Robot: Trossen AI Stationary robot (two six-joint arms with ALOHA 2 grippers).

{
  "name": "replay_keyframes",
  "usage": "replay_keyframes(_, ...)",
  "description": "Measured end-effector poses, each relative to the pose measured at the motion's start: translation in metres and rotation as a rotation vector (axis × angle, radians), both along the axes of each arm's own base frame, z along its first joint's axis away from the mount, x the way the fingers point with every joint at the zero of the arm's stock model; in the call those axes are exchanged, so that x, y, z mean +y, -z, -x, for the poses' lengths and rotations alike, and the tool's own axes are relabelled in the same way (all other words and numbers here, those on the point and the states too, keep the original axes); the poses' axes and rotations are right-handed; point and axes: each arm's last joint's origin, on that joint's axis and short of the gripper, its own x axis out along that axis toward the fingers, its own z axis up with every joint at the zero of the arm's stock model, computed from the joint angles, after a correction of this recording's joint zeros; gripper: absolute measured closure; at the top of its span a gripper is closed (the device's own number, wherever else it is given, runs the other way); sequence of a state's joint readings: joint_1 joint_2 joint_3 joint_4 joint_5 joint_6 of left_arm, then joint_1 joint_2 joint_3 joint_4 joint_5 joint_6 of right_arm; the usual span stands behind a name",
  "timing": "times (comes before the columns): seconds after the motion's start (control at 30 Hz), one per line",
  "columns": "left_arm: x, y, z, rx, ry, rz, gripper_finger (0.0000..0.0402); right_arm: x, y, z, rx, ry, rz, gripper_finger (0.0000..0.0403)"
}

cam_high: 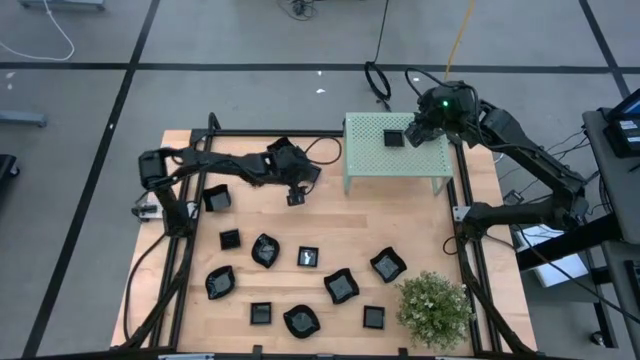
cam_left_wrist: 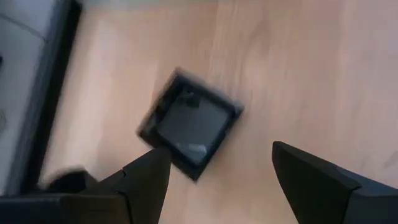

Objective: Pick & Place Mini shaped plates
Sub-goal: Stack the black square plate on top of the square plate on the shelf

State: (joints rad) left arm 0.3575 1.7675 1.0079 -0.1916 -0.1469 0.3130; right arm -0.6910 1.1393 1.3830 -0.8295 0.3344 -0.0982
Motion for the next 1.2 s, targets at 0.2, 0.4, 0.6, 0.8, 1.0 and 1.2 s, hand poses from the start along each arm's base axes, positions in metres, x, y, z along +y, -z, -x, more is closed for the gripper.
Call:
replay_keyframes(0.2, 0.007, 0.022, -0.003, 0.039, -0.008, 0.034, 0.0128, 0.0, 0.0, 0.0, -0.005, 0.004, -0.003, 0.0287)
replay_keyframes(0.4, 0.006, 0.028, -0.005, 0.034, 0.015, 0.061, 0.0209, 0.0, 0.0, 0.0, -0.005, 0.006, -0.003, 0.0287)
replay_keyframes(0.6, 0.007, 0.027, -0.006, 0.032, 0.056, 0.037, 0.0311, 0.0, 0.0, 0.0, -0.007, 0.006, 0.0, 0.0287)
replay_keyframes(0.8, 0.008, 0.027, -0.007, -0.008, -0.01, 0.091, 0.0389, 0.0, 0.0, 0.0, -0.008, 0.006, -0.001, 0.0287)
replay_keyframes(1.0, -0.009, 0.025, -0.016, -0.104, -0.026, 0.237, 0.0379, 0.0, 0.0, 0.0, -0.008, 0.006, -0.001, 0.0287)
replay_keyframes(1.2, -0.053, 0.023, -0.031, -0.131, 0.17, 0.279, 0.0396, 0.0, 0.0, 0.0, -0.008, 0.006, -0.001, 0.0287)
